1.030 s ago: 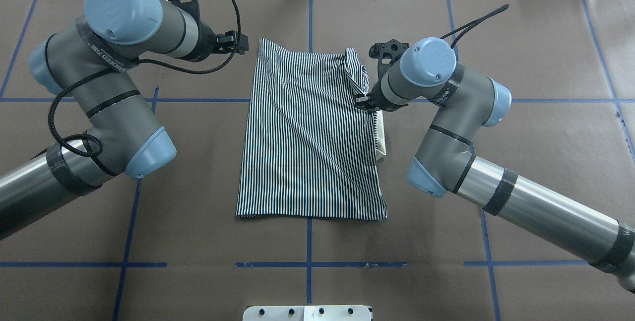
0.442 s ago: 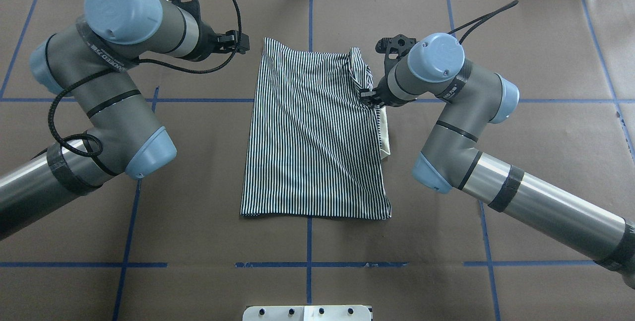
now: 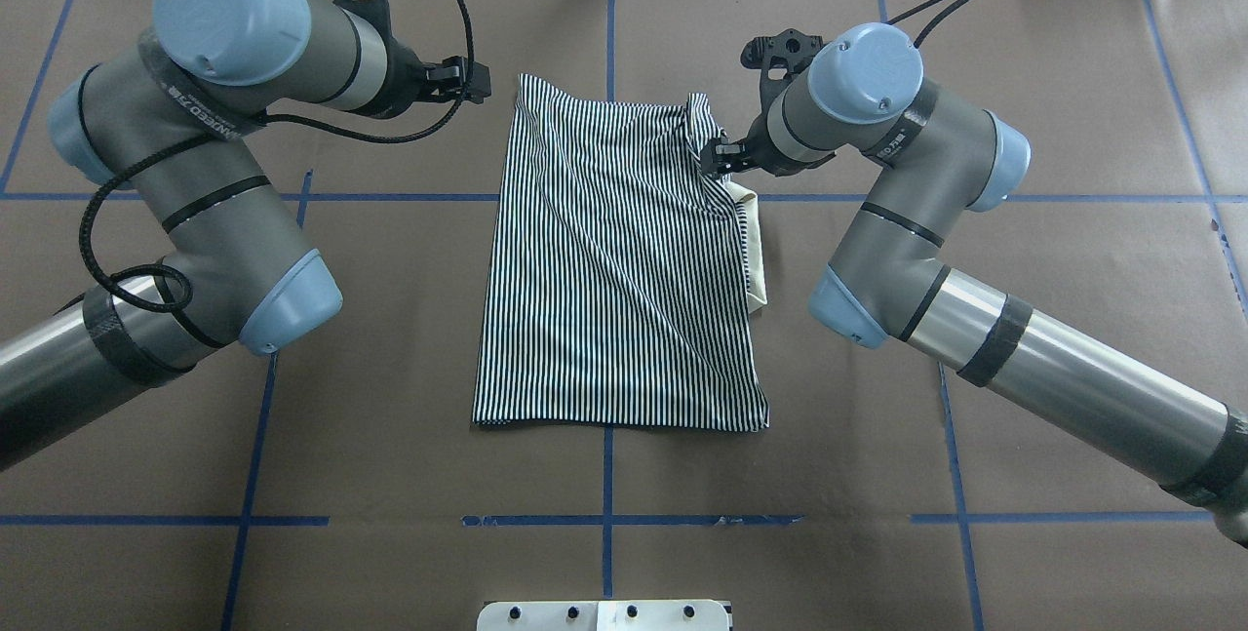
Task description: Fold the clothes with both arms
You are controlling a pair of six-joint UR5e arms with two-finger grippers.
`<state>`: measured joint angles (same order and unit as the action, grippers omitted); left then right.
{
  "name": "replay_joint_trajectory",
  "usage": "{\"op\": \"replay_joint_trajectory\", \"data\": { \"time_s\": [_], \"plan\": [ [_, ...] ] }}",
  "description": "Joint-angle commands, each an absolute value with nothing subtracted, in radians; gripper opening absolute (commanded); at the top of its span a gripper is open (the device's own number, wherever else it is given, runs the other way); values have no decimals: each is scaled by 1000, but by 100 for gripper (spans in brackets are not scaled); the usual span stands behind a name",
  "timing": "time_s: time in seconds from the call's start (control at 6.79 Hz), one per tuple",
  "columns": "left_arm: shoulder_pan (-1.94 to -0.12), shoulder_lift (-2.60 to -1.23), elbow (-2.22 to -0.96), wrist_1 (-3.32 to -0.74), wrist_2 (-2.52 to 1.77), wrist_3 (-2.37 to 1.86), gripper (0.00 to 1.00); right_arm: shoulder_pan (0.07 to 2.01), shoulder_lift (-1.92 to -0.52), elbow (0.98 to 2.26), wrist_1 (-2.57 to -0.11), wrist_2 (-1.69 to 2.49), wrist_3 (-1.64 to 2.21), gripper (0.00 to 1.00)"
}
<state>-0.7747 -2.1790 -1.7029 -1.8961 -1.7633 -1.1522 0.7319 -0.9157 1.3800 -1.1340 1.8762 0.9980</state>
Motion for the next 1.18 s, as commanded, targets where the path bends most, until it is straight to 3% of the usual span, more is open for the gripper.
{"op": "replay_joint_trajectory", "data": {
  "time_s": [0.0,0.44,1.03],
  "plan": [
    [-776,-2163,-1806,-1896,-1764,-1158,100,738,-772,1213,-1140,1872,956,100],
    [-776,-2155,-1894,-1893,-1770,-1161,100,735,-707,1076,-1140,1804,833,100],
    [-776,-2155,-1905,-1896,-1778,-1163,100,745,-709,1058,-1141,1802,760,100]
  ]
}}
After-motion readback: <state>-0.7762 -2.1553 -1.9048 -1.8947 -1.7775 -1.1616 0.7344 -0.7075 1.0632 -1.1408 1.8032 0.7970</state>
